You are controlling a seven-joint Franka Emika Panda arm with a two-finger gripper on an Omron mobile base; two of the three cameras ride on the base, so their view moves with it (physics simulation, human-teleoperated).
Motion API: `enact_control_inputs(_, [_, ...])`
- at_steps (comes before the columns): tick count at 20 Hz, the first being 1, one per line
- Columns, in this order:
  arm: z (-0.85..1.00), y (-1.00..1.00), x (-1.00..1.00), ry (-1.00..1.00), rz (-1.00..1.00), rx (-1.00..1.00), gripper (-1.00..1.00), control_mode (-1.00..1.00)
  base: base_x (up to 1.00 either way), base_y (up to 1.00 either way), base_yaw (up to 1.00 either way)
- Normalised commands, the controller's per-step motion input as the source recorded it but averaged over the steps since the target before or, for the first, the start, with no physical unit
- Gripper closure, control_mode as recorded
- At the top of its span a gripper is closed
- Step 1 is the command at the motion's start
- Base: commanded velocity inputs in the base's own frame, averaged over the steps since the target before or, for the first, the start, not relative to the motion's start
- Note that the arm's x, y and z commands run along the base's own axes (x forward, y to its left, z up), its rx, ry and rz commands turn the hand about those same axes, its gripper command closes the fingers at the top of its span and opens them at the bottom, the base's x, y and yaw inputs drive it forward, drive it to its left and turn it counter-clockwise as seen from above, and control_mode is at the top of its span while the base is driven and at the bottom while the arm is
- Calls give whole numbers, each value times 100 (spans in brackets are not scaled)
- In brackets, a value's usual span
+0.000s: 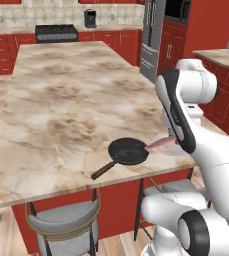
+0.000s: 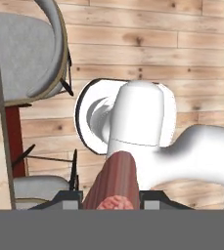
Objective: Pick up the pan with the steak in it and place it on the dining table. Then place the steak on the plate.
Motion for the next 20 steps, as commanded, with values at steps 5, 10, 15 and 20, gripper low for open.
enact_control_inputs(5, [-23, -83, 6, -4, 3, -12, 100, -100, 0, 0, 0])
enact_control_inputs(10, [-18, -71, 34, -7, 4, -6, 100, -100, 0, 0, 0])
enact_control_inputs(15, [-12, -21, 23, -5, 28, 0, 100, -100, 0, 0, 0])
enact_control_inputs(20, [-24, 4, -3, 0, 49, 0, 100, -100, 0, 0, 0])
